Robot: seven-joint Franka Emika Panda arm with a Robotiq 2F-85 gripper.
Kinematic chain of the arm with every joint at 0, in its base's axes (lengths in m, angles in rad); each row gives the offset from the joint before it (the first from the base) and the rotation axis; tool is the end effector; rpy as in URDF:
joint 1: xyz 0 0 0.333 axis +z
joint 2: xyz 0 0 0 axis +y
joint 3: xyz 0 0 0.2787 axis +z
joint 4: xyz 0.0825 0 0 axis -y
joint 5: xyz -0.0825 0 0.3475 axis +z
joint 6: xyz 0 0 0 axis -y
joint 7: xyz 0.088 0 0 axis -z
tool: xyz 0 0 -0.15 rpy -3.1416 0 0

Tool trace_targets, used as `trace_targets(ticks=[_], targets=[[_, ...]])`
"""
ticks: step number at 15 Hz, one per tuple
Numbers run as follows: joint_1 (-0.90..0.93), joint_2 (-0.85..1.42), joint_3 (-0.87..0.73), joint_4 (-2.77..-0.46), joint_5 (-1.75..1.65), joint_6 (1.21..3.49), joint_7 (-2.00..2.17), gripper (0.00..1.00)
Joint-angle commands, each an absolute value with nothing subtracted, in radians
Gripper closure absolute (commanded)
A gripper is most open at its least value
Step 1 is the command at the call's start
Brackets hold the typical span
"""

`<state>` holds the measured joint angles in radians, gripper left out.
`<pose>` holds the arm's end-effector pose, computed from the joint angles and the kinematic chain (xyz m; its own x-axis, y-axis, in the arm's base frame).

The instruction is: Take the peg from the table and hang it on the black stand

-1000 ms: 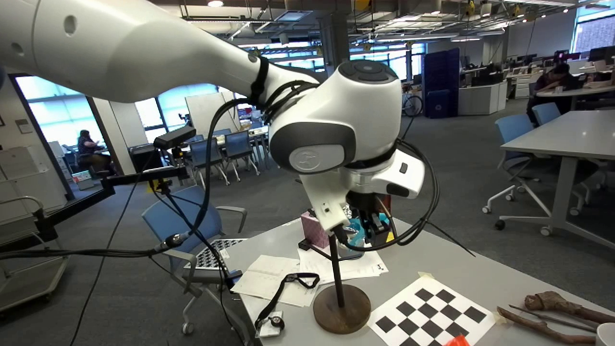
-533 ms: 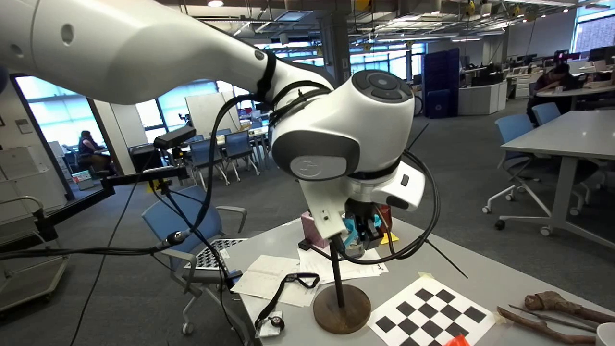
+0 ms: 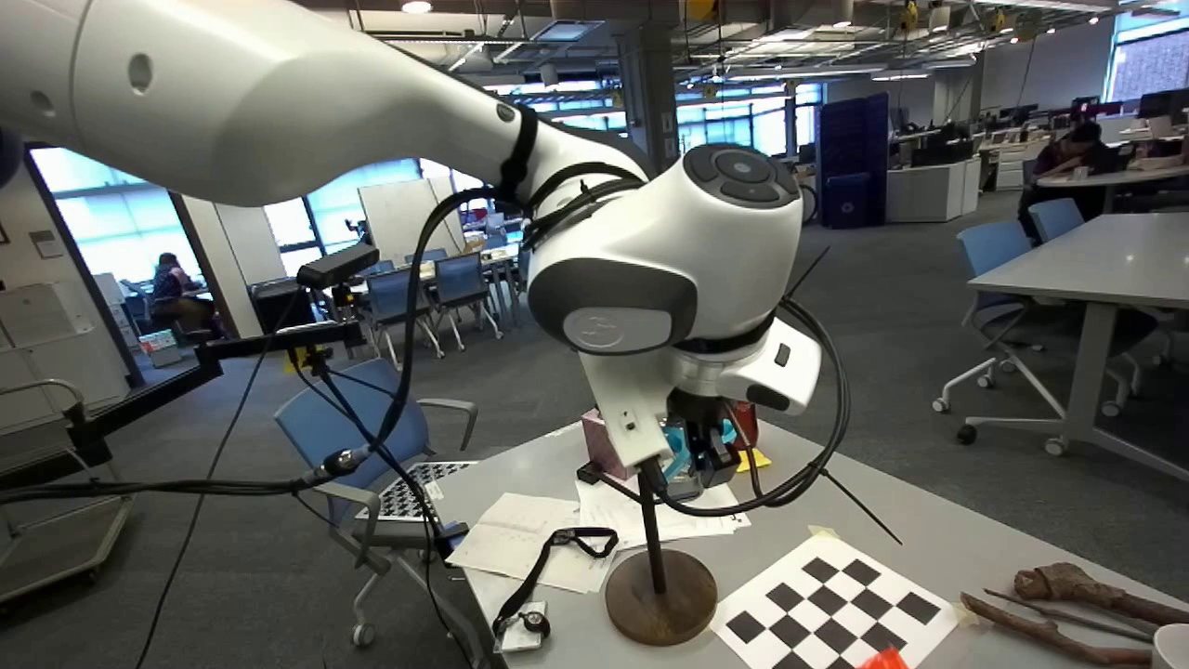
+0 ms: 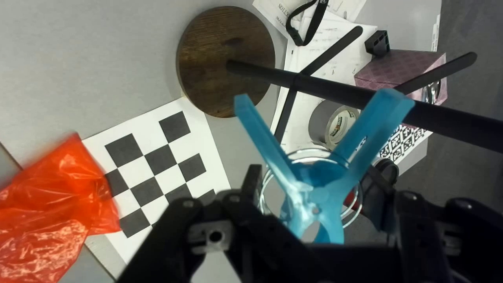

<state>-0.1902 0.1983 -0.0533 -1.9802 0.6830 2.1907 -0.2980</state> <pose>0.5612 -0.0928 0.3231 0.9322 -0.3563 0.0631 -0.2757 -0.8122 -0.5142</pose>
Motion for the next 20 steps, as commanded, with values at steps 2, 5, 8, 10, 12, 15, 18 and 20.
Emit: trace_targets(ticks=[2,5,8,10,12,15,18,20], targets=[[-0.19,0.217,-0.05,-1.951,0.722,2.165,-0.337,0.62],[-0.196,0.223,-0.045,-1.94,0.751,2.156,-0.369,0.62],[-0.2,0.234,-0.042,-1.925,0.799,2.136,-0.415,0.62],[-0.199,0.246,-0.043,-1.915,0.824,2.116,-0.435,0.62],[-0.2,0.257,-0.044,-1.909,0.84,2.089,-0.45,0.62],[-0.2,0.271,-0.045,-1.899,0.851,2.055,-0.468,0.62],[-0.202,0.282,-0.047,-1.89,0.85,2.034,-0.471,0.62],[-0.204,0.286,-0.048,-1.883,0.851,2.026,-0.478,0.62]])
